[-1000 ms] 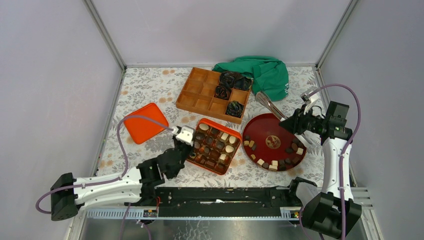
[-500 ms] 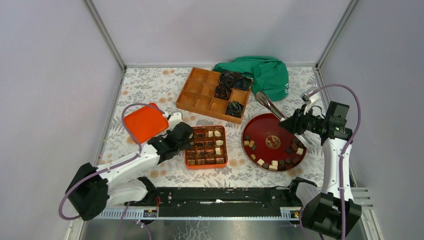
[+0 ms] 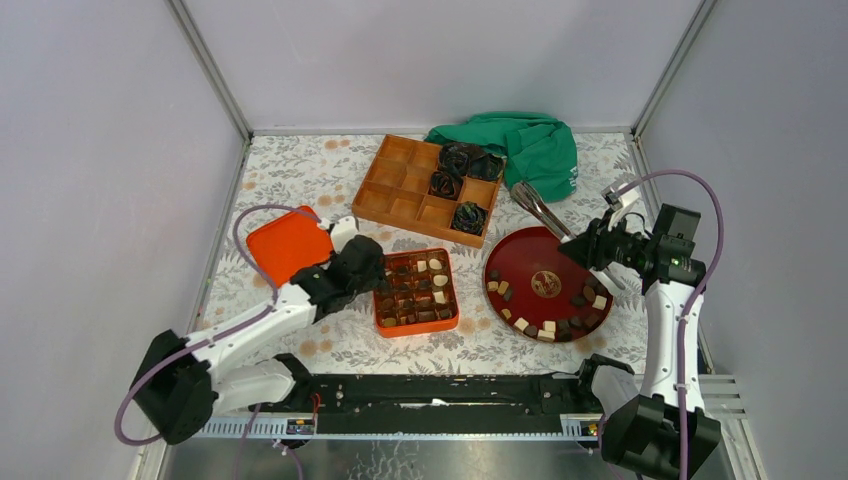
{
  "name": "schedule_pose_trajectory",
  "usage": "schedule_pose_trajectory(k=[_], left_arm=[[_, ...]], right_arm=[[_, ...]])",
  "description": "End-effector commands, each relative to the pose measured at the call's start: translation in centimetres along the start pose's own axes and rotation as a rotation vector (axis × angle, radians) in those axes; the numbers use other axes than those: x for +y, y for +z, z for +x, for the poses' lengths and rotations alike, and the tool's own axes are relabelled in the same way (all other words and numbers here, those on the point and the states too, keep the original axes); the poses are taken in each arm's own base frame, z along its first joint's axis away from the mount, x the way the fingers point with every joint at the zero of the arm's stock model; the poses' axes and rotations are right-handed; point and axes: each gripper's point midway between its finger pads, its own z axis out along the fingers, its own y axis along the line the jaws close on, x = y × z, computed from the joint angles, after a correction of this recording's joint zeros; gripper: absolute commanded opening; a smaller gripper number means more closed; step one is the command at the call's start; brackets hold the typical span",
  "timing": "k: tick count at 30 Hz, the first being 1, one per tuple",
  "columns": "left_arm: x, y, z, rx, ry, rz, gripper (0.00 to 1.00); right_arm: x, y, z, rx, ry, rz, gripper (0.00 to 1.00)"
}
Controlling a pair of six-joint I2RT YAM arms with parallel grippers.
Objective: Pack the chocolate
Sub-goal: Adjust the packing box at the center of the board, then place the clamp at the center of the board.
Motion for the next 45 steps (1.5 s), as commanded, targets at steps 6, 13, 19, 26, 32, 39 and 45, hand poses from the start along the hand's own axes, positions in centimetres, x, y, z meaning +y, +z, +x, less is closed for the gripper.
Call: schedule_pose_trajectory(k=[6,13,19,26,32,39,45], left_arm=[[-7.5,-12.9,-7.0,-0.256,0.095,0.647,0.98],[-10.5,-19.8,-7.0,-0.284,0.073,1.001,0.99],[-10.2,-18.3,-5.5,-0.229,0.068,0.985,0.99],[-9.3,-17.0,-5.0,-0.229,0.090,0.923,0.99],[-9.0,-16.0,-4.7,-0.224,0.106,0.886,0.99],[-8.4,-14.8,-4.7,-0.234,0.130,0.828,0.99],[-5.9,-12.0,-5.5,-0.260,0.226,0.612,0.99]], right_arm=[[-4.4,-2.4,-2.6,0.025,-0.037,0.274,0.37],[-11.2,-6.1,-1.7,0.098,0.035,0.650,0.40],[-14.7,-7.5,1.1,0.201,0.045,0.773,0.40],[-18.1,-8.1,3.4,0.282,0.061,0.790,0.41],[-19.7,-7.0,5.6,0.339,0.070,0.736,0.42],[-21.6,-5.0,10.6,0.438,0.144,0.680,0.47],[-22.4,-5.0,14.0,0.518,0.183,0.701,0.58]])
